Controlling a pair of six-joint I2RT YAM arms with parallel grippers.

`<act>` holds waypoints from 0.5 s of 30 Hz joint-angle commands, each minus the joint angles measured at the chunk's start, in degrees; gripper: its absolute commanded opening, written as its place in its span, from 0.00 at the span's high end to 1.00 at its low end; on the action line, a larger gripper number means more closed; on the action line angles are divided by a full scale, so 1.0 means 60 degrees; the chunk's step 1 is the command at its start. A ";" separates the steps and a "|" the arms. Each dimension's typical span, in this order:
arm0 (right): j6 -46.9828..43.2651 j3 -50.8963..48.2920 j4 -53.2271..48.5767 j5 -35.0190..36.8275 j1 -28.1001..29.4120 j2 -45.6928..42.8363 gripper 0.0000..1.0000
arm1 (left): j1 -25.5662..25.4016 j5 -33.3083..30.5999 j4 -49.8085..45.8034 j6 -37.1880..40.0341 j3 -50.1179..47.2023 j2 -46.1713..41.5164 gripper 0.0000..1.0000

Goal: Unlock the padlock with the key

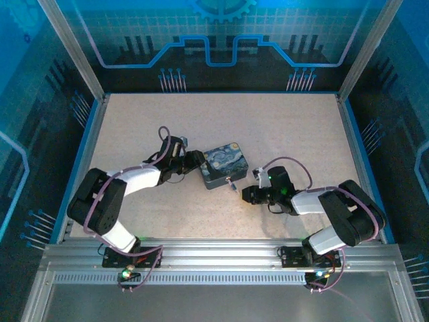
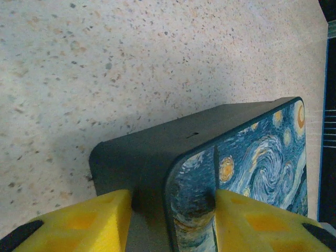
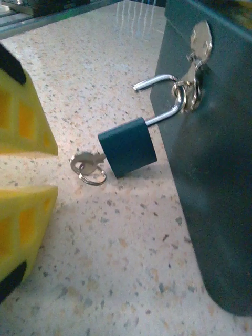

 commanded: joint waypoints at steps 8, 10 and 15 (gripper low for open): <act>-0.0422 0.0050 -0.0323 -0.0540 -0.0343 -0.1443 0.52 | -0.0118 -0.0630 -0.1083 -0.0285 -0.0862 -0.0416 0.55; -0.0385 0.0201 0.0146 -0.0909 -0.0382 -0.1452 0.43 | -0.0136 -0.0616 -0.1065 -0.0290 -0.0851 -0.0440 0.55; -0.0291 0.1351 0.0105 -0.1404 -0.0445 -0.0495 0.40 | -0.0237 -0.0609 -0.1023 -0.0328 -0.0825 -0.0415 0.55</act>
